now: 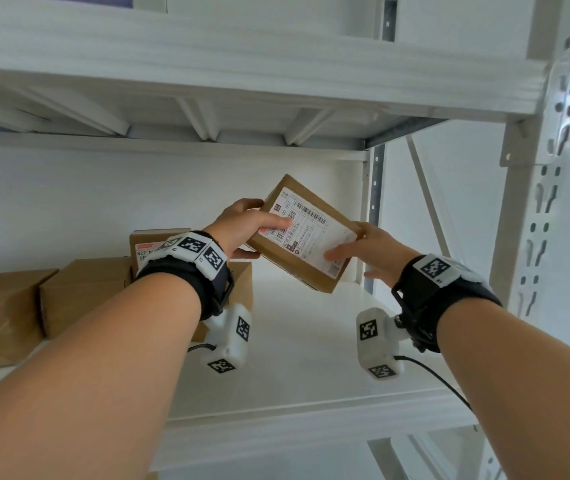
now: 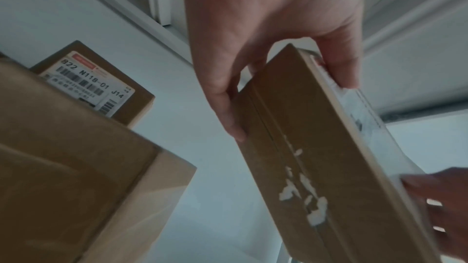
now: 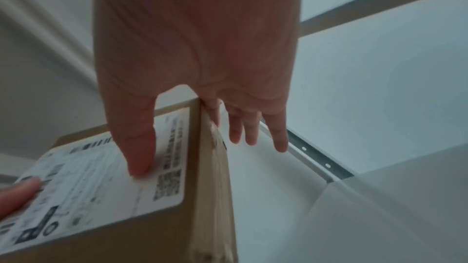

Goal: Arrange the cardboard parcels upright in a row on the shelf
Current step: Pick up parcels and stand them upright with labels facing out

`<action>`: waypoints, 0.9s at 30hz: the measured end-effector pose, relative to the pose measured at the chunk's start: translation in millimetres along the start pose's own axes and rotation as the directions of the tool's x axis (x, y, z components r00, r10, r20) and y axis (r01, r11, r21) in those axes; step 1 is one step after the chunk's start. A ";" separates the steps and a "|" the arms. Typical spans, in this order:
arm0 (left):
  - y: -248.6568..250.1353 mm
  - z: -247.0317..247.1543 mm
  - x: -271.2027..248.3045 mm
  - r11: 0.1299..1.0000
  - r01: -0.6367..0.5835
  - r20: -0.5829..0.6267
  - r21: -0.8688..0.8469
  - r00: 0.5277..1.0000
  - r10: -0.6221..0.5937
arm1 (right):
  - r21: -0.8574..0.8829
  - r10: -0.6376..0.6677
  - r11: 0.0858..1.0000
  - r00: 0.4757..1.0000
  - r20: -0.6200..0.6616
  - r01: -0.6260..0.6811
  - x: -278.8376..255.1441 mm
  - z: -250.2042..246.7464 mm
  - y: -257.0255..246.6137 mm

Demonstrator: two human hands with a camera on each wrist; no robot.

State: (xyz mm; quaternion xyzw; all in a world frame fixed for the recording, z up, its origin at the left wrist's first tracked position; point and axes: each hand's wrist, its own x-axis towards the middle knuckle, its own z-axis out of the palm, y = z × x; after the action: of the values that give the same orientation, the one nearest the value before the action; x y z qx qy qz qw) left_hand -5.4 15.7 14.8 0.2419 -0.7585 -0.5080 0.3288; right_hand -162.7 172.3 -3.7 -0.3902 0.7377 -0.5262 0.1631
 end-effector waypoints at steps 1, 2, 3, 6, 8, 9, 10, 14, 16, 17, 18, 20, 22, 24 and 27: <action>0.8 2.3 1.5 0.999 -0.009 0.008 0.038 1.000 0.009 | -0.053 -0.019 0.998 1.000 -0.025 0.017 0.8 -2.3 2.4; 2.1 5.6 2.4 0.995 -0.019 0.026 0.094 1.000 0.016 | -0.109 -0.041 0.993 0.998 -0.044 0.036 1.4 -3.5 3.8; 3.2 10.2 3.5 0.987 -0.028 0.048 0.158 0.999 0.021 | -0.148 -0.061 0.988 0.997 -0.051 0.053 1.1 -4.4 4.9; 4.6 30.1 7.5 0.948 -0.070 0.106 0.310 0.994 0.038 | -0.219 -0.085 0.973 0.996 -0.020 0.078 4.3 -4.7 10.4; 3.4 43.8 11.7 0.925 -0.105 0.137 0.366 0.989 0.058 | -0.258 -0.062 0.965 0.998 -0.014 0.057 6.3 -4.5 15.5; 1.6 49.9 14.8 0.915 -0.121 0.153 0.384 0.986 0.066 | -0.257 -0.044 0.966 0.999 -0.019 0.038 7.5 -5.1 18.5; -0.4 55.2 18.1 0.908 -0.135 0.168 0.396 0.983 0.073 | -0.245 -0.021 0.969 0.999 -0.025 0.014 8.7 -6.5 21.8; -8.3 68.9 30.5 0.907 -0.164 0.189 0.388 0.977 0.096 | -0.170 0.012 0.985 0.999 -0.043 -0.019 13.9 -10.8 33.1; -10.6 72.9 35.5 0.905 -0.173 0.195 0.389 0.975 0.102 | -0.137 -0.012 0.991 0.998 -0.066 0.003 15.9 -11.4 34.1; -11.4 74.7 37.9 0.904 -0.176 0.195 0.389 0.975 0.106 | -0.125 -0.031 0.992 0.997 -0.075 0.021 17.6 -11.1 33.5; -12.0 76.2 40.0 0.904 -0.176 0.193 0.389 0.975 0.107 | -0.124 -0.046 0.992 0.996 -0.079 0.036 19.3 -10.5 32.2; -13.1 79.0 43.4 0.901 -0.170 0.184 0.399 0.978 0.103 | -0.158 -0.059 0.986 0.994 -0.088 0.044 22.3 -8.6 29.4; -14.6 80.9 45.4 0.905 -0.161 0.173 0.394 0.980 0.099 | -0.205 -0.073 0.977 0.992 -0.099 0.051 26.4 -6.4 27.6; -16.5 81.5 46.5 0.915 -0.155 0.167 0.373 0.981 0.098 | -0.220 -0.078 0.974 0.992 -0.098 0.055 30.3 -4.6 27.2; -19.1 83.4 46.4 0.925 -0.150 0.164 0.349 0.982 0.097 | -0.232 -0.081 0.971 0.991 -0.109 0.054 34.3 -5.3 27.3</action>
State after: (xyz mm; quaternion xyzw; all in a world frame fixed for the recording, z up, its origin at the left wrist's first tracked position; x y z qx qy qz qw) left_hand -97.8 27.1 -13.6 0.2121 -0.8742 -0.3548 0.2548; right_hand -199.1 154.0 -20.5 -0.3995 0.7881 -0.4650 0.0552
